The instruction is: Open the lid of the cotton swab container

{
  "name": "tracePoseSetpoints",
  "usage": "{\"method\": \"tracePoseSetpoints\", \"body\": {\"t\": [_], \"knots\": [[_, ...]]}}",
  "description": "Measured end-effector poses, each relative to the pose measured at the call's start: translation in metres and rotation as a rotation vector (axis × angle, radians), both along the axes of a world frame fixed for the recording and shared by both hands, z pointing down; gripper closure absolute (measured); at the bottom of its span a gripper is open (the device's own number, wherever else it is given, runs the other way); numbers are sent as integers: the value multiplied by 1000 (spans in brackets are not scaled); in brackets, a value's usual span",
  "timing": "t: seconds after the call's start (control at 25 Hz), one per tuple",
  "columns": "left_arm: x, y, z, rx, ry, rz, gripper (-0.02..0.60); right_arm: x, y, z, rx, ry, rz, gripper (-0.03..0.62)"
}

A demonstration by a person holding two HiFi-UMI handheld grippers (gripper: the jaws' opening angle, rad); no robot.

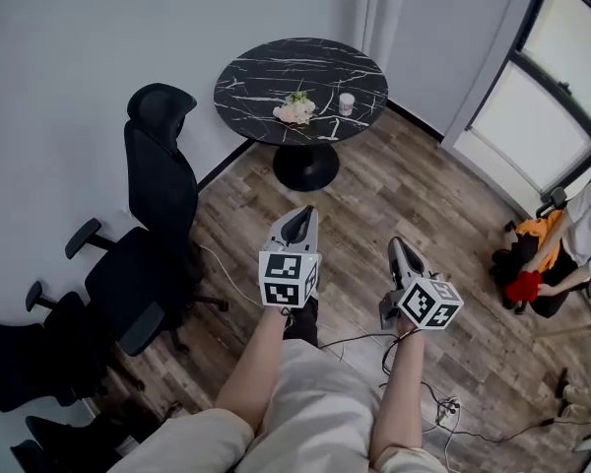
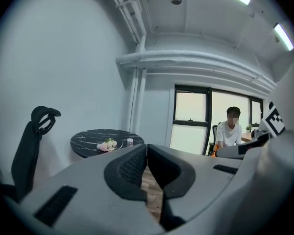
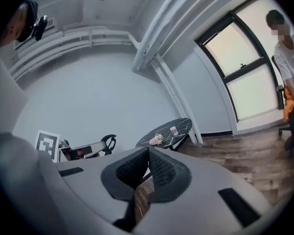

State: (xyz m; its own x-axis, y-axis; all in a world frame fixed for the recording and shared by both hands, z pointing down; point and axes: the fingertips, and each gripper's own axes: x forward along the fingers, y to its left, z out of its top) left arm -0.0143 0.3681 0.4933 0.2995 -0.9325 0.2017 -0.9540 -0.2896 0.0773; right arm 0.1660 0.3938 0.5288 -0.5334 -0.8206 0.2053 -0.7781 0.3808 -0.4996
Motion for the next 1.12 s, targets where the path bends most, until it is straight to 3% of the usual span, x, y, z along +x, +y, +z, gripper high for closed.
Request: {"method": "tracePoseSetpoints", "body": {"t": [0.2, 0.64, 0.88, 1.12], "knots": [[4, -75, -5, -28, 32, 15, 560, -19, -72, -7, -11, 98, -43, 560], [-2, -246, -2, -97, 76, 86, 560, -38, -240, -27, -26, 157, -43, 559], [-10, -315, 10, -140, 81, 119, 560, -36, -310, -27, -56, 172, -10, 559], [-11, -365, 30, -216, 101, 207, 560, -45, -354, -1, -126, 173, -2, 559]]}}
